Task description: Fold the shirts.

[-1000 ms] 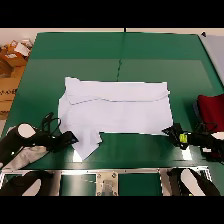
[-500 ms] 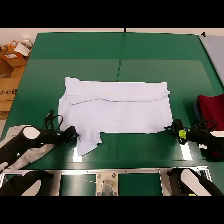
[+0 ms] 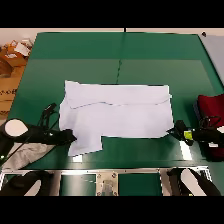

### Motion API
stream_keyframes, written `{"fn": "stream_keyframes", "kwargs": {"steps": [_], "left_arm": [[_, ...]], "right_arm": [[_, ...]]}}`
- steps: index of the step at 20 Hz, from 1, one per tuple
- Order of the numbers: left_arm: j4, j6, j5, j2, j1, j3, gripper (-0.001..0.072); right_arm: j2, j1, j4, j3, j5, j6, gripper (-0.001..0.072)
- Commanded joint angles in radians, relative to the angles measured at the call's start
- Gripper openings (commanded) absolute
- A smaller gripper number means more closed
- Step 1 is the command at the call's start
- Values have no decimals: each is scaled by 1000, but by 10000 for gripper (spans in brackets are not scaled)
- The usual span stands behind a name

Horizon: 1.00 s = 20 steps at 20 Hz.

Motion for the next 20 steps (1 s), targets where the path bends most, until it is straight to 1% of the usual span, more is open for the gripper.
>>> {"fn": "stream_keyframes", "kwargs": {"steps": [1, 3, 6, 7, 9, 12, 14, 18, 20], "left_arm": [[84, -70, -123, 78, 0, 101, 23], [87, -66, -97, 77, 0, 177, 23], [111, -55, 0, 43, 0, 266, 23], [111, -37, 34, 5, 0, 292, 23], [108, 17, 82, -126, 0, 364, 23], [110, 66, 134, -353, 0, 509, 23], [124, 80, 154, -501, 1, 623, 23], [140, 83, 220, -781, 1, 838, 24], [142, 87, 270, -907, 1, 925, 25]], "right_arm": [[149, 0, -67, 54, 89, 83, 13], [189, 0, -60, 107, 92, 99, 13], [166, 2, 38, 179, 71, 97, 13], [141, 8, 69, 208, 48, 85, 13], [66, 42, 95, 271, -4, 80, 13], [-108, 138, 103, 383, -123, 80, 13], [-247, 197, 103, 465, -190, 80, 13], [-568, 290, 108, 647, -317, 80, 13], [-732, 324, 154, 756, -391, 79, 25]]}}
